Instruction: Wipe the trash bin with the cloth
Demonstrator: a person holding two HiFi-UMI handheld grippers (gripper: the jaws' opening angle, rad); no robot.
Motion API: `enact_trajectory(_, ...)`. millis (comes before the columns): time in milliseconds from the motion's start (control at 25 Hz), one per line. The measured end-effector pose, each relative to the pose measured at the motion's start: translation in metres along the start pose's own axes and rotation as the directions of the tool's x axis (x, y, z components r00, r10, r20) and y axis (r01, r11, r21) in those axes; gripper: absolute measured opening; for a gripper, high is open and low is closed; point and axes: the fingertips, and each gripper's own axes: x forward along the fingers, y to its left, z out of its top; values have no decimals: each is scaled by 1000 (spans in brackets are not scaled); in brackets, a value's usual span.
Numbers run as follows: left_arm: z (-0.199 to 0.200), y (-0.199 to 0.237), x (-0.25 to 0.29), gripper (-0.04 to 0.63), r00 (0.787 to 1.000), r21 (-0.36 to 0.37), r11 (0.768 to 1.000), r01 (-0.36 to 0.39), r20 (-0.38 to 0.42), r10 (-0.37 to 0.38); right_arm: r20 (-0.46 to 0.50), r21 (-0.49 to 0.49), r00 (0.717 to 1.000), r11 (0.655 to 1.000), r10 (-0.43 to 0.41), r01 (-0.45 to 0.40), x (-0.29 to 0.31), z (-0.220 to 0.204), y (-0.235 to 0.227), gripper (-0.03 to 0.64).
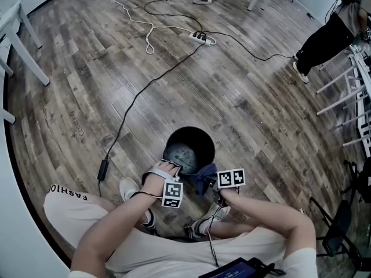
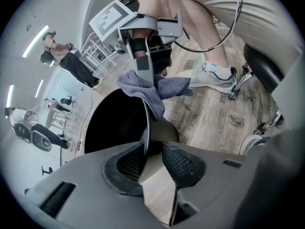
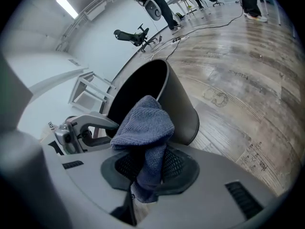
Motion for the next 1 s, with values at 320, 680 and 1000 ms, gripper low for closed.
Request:
enact_trajectory(320,5,-3,2,121,1000,13,1000,3,13,-3,-18,26,1000,1000,-7,8,56,-22,-54,78)
enact_trajectory(680,13,-1,4,117,1000,18,1000,-6,30,5,4,10,998,998,-57,57,113,-38,-122,78)
enact_trajectory(1000,16,0,4,112,999,33,999,-2,32,1,-80,126,986,980,-146,156,136,-54,-154,78)
